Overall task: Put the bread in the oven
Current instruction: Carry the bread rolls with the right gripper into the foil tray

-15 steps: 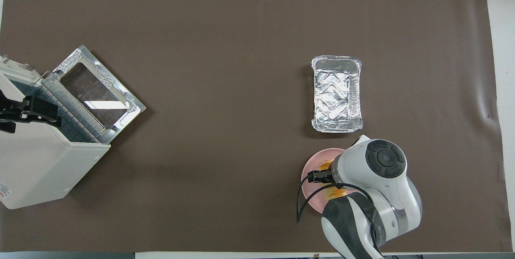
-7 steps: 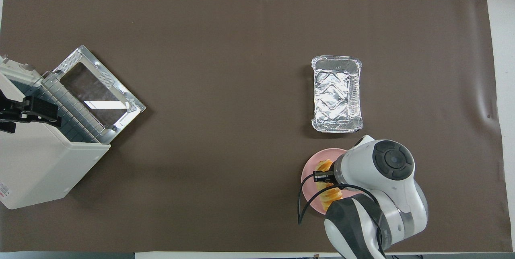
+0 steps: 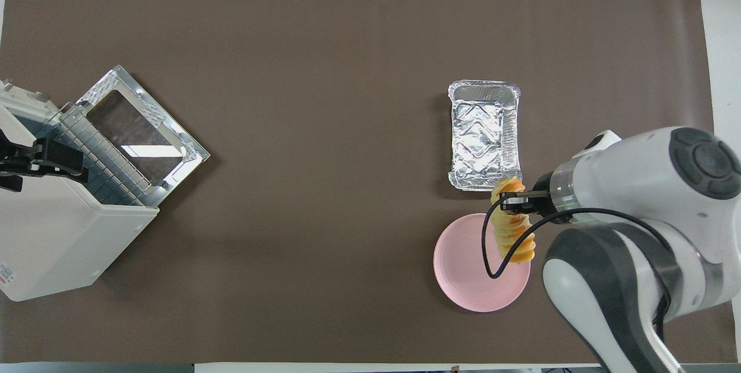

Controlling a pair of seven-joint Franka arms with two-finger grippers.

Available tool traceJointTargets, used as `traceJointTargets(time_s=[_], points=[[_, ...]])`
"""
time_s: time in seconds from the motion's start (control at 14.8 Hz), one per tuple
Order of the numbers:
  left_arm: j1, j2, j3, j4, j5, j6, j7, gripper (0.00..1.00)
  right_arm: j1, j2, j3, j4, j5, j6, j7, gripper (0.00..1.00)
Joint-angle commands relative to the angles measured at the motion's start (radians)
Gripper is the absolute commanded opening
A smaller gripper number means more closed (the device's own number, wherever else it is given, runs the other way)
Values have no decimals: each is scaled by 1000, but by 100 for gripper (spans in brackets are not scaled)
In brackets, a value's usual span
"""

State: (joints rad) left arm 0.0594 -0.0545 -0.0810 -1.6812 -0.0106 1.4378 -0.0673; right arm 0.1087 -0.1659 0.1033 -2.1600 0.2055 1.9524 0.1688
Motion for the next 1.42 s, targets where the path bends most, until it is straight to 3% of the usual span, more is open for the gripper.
traceJointTargets(time_s=[0.0, 0.2, 0.34, 0.54, 1.02, 1.35], points=[[14, -16, -13, -11, 15, 12, 4, 100, -27, 176, 7, 226, -24, -10, -14, 0], [13, -16, -13, -11, 15, 12, 4, 100, -30, 334, 7, 400, -21, 25, 0, 0], [13, -16, -13, -11, 15, 12, 4, 100, -34, 385, 6, 384, -21, 132, 15, 0], [13, -16, -13, -11, 15, 12, 4, 100, -32, 454, 7, 378, -2, 193, 35, 0], [13, -18, -13, -11, 15, 12, 4, 100, -30, 490, 9, 313, 41, 218, 74, 0], [14, -16, -13, -11, 15, 12, 4, 100, -21, 510, 9, 275, 68, 310, 69, 0]])
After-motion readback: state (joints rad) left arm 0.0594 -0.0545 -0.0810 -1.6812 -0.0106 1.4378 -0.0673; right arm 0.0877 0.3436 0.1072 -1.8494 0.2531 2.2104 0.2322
